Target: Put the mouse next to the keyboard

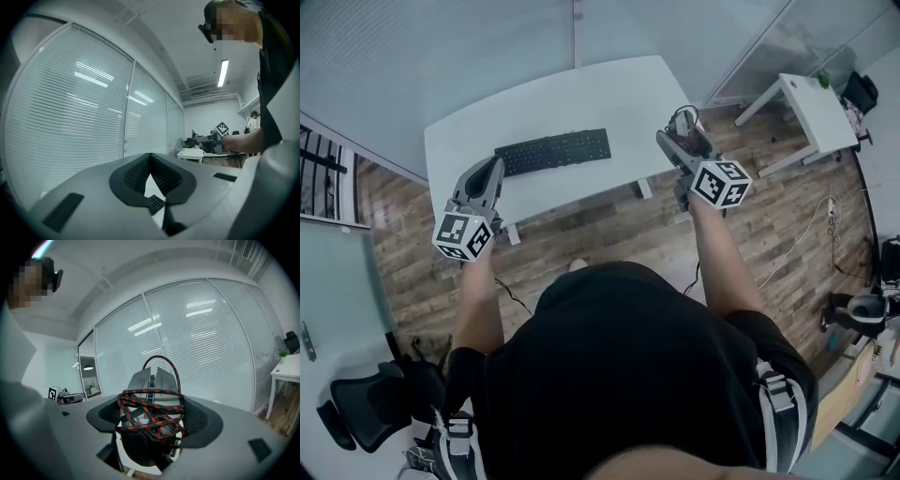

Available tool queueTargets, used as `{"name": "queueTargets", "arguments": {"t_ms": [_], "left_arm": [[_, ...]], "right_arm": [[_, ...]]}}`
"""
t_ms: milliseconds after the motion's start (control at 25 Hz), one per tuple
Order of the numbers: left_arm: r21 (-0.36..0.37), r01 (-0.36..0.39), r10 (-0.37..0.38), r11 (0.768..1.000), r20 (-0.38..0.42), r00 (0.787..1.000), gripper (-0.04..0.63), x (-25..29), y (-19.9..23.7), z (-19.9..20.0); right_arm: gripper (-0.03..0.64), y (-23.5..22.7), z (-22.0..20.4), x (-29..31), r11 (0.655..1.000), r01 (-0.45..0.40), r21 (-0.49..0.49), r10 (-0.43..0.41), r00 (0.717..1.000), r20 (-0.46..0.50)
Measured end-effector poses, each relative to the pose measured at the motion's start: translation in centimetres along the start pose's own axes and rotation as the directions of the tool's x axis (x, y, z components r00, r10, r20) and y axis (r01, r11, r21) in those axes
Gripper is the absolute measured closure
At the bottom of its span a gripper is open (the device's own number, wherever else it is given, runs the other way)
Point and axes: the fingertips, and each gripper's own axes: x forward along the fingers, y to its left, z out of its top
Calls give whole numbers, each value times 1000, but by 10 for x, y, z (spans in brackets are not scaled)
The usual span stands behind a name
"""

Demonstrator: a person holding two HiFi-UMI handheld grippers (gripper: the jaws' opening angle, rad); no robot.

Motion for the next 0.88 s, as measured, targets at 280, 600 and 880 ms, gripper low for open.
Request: {"name": "queueTargets", "arguments": {"t_ms": [280,600,880], "left_arm": [[52,21,-21,998,0,1000,572,2,25,5],[108,53,-55,993,10,998,572,5,33,14],[104,69,-72,992,24,997,573,0,46,10]], "right_arm": [[216,11,3,18,1000,20,-4,-20,1000,12],[216,18,5,33,999,41,1,-41,999,15],[216,35,-2,48,1000,30,4,-30,1000,-1]]}}
